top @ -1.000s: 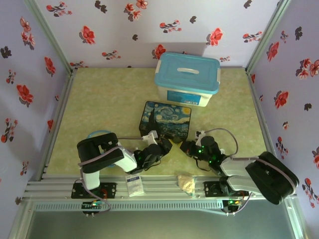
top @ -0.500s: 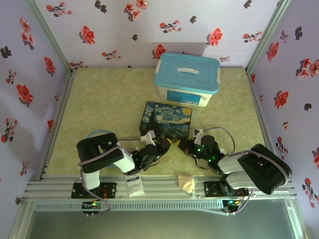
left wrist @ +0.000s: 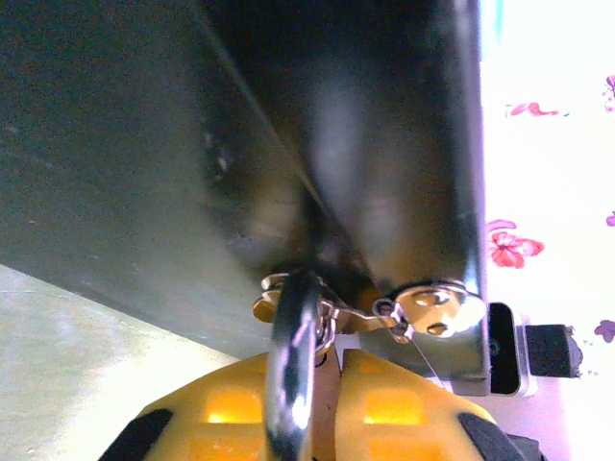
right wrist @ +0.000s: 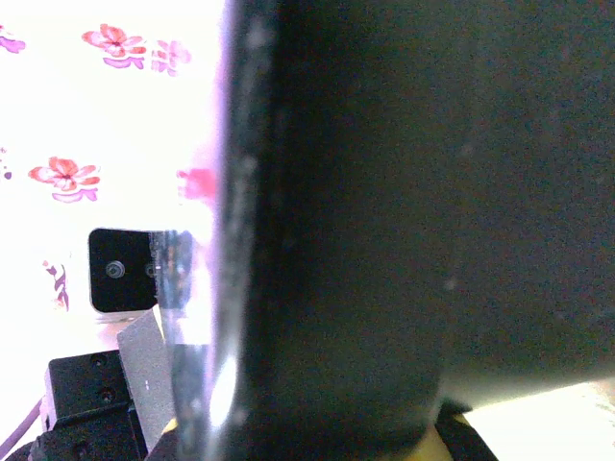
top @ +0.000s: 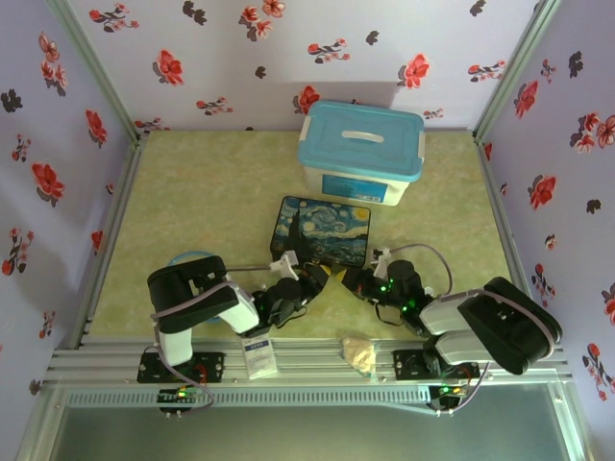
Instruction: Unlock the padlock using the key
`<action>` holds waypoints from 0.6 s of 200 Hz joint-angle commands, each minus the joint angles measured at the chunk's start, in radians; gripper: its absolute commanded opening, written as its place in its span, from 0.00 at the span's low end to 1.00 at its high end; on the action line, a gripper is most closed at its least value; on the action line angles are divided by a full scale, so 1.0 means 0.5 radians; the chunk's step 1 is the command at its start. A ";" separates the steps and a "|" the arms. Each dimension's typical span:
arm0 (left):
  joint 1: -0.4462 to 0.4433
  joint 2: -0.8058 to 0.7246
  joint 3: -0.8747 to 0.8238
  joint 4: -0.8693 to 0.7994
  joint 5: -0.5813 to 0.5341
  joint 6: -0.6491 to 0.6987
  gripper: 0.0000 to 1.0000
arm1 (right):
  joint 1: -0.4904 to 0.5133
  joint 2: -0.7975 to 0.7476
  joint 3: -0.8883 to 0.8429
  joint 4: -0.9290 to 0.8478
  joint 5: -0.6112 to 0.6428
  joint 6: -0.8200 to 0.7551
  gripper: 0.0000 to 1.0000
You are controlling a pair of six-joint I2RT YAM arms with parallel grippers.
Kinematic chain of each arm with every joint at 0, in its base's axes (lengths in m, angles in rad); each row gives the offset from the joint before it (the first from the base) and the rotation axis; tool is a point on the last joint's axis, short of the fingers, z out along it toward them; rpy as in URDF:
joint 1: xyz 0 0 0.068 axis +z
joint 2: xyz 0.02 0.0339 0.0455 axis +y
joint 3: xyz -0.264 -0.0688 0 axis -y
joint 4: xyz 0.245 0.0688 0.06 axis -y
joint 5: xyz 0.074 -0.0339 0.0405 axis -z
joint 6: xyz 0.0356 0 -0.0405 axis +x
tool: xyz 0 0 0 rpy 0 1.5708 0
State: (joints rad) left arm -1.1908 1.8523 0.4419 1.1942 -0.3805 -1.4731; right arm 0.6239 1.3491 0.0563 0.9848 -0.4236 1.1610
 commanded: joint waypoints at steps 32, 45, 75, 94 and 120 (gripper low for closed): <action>0.018 -0.052 -0.013 0.196 -0.028 -0.006 0.00 | -0.011 0.045 -0.020 0.027 0.004 0.026 0.00; 0.016 -0.042 -0.025 0.204 -0.052 -0.031 0.00 | -0.011 0.044 -0.028 0.028 0.015 0.031 0.00; 0.016 -0.034 -0.006 0.201 -0.049 -0.027 0.00 | -0.011 0.060 -0.021 0.042 0.030 0.037 0.00; 0.019 -0.044 -0.016 0.203 -0.052 -0.027 0.00 | -0.012 0.074 -0.041 0.096 0.020 0.047 0.00; 0.018 -0.044 -0.019 0.203 -0.052 -0.039 0.00 | -0.011 0.079 -0.054 0.100 0.029 0.032 0.00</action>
State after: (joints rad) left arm -1.1862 1.8523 0.4328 1.2121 -0.3847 -1.4876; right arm 0.6235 1.3808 0.0444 1.0008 -0.4194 1.1721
